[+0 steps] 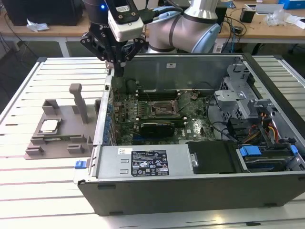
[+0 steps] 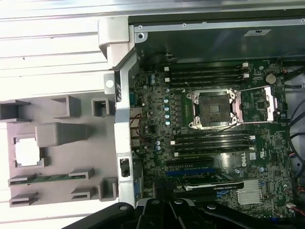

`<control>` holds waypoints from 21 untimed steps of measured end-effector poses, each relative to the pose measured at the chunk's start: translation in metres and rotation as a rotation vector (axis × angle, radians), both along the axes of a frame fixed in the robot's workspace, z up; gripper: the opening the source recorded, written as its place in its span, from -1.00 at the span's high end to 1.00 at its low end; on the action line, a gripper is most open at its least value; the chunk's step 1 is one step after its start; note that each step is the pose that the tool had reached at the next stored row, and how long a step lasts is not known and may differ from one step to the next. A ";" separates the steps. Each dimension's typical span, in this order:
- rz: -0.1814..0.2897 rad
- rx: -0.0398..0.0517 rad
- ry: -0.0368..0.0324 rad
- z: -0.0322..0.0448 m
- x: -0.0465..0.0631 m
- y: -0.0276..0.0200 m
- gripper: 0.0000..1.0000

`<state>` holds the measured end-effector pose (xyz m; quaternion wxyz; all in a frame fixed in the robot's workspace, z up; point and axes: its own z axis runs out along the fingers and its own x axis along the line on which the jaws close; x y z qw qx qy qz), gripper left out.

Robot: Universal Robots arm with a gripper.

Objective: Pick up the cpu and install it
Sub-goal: 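Reach for the cpu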

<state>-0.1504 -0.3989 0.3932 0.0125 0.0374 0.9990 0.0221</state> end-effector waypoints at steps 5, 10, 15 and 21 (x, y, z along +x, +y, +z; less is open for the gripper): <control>0.000 0.0000 0.0000 -0.0001 -0.009 0.0000 0.79; 0.000 0.0000 0.0000 -0.0001 -0.017 0.0000 0.79; 0.000 0.0001 0.0000 -0.0001 -0.030 0.0000 0.79; 0.000 0.0000 0.0000 -0.0001 -0.041 0.0000 0.79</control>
